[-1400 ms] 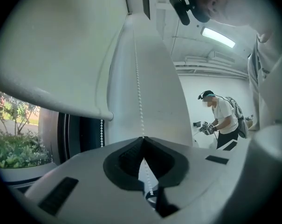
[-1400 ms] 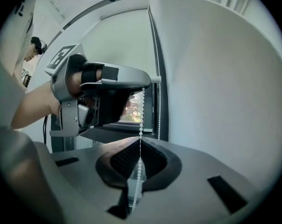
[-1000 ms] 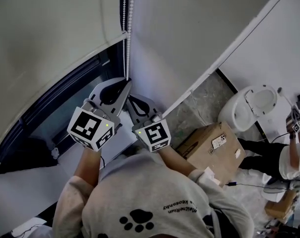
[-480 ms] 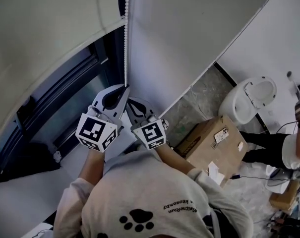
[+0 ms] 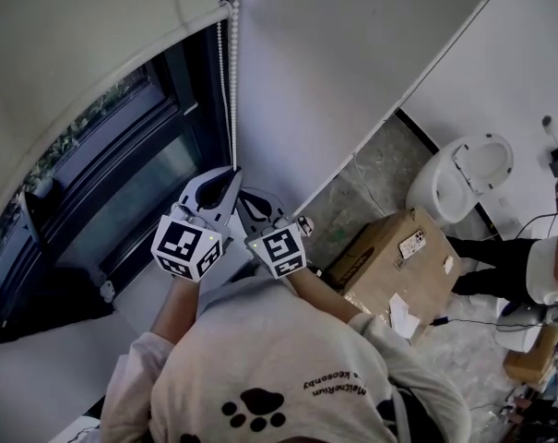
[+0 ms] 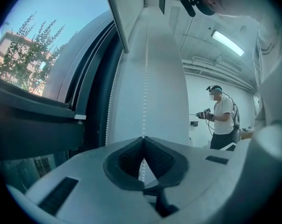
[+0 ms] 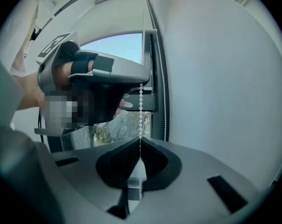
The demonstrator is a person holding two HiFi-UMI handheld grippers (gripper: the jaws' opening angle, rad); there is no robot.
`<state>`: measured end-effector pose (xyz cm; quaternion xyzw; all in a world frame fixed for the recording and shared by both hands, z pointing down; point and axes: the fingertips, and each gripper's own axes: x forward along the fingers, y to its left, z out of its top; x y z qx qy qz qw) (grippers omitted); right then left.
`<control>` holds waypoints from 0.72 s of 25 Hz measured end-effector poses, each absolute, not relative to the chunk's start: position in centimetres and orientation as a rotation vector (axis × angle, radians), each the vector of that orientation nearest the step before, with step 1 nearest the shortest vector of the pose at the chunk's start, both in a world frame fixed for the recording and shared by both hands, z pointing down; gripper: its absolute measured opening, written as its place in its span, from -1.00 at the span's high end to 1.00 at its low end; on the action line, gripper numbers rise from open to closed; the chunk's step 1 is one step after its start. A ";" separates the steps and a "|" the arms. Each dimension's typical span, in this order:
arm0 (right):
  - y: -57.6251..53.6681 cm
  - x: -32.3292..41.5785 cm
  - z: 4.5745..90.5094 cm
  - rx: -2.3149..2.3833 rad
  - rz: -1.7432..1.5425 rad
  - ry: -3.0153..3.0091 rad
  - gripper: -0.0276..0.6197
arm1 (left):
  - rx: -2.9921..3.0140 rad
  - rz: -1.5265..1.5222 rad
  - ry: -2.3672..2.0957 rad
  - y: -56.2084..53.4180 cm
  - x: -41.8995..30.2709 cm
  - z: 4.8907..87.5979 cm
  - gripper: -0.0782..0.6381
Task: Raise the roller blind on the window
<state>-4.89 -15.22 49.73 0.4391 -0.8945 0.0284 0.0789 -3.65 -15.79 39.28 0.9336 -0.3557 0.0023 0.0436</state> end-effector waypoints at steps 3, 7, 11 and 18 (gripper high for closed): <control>-15.0 -4.7 50.5 1.313 0.109 -2.666 0.88 | 2.847 -0.006 -1.086 -15.6 -3.6 40.1 0.76; -14.4 -4.4 51.6 1.310 0.135 -2.647 0.88 | 2.846 0.001 -1.078 -15.1 -3.2 41.1 0.76; -13.8 -4.0 52.7 1.299 0.160 -2.620 0.88 | 2.857 0.031 -1.070 -14.5 -2.9 42.3 0.76; -12.7 -3.9 55.7 1.248 0.208 -2.579 0.88 | 2.828 0.081 -1.086 -14.1 -3.7 45.4 0.76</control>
